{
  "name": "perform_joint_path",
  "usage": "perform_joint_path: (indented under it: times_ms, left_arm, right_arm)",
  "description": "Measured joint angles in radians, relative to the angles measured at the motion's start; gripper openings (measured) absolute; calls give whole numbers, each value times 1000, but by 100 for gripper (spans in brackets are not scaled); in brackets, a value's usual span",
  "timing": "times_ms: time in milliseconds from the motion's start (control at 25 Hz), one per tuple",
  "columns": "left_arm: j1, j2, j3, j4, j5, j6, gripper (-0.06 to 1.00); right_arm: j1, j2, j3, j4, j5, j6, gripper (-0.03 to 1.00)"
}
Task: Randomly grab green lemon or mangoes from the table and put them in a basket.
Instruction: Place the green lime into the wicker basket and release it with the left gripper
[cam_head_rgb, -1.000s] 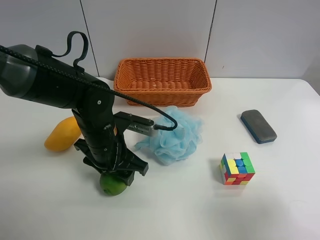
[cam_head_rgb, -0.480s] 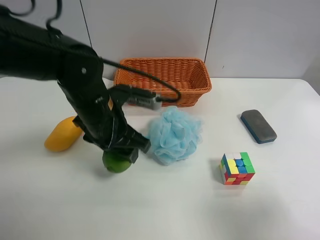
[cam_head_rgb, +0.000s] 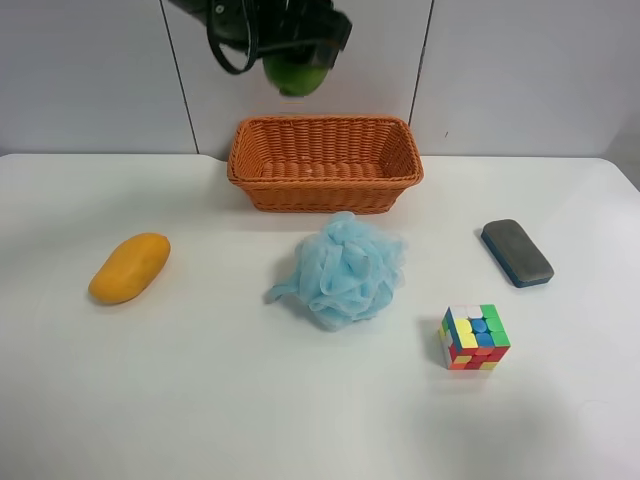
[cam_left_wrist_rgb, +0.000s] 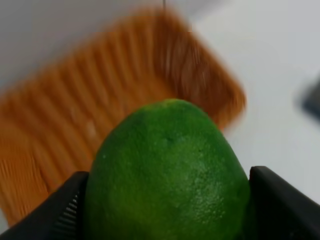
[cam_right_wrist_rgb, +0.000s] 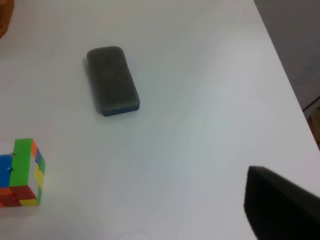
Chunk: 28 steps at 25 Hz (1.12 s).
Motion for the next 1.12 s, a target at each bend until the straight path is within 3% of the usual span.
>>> perform_joint_path:
  times_ms: [280,400,600,1040,1120]
  left_arm:
    - [91,244,-8,3,-439,18,61]
    - [120,353,-8,3,-567,18,61]
    - [138,454,-8,3,-603,18,61]
    - [139,464,-8,6,-607,26,61]
    - [139,464,-8,6,-605,28,69]
  right_arm:
    - [0,0,0,0,0,0,99]
    - [0,0,0,0,0,0,99]
    - [0,0,0,0,0,0,99]
    - [0,0,0,0,0,0,99]
    - [0,0,0,0,0,0,99]
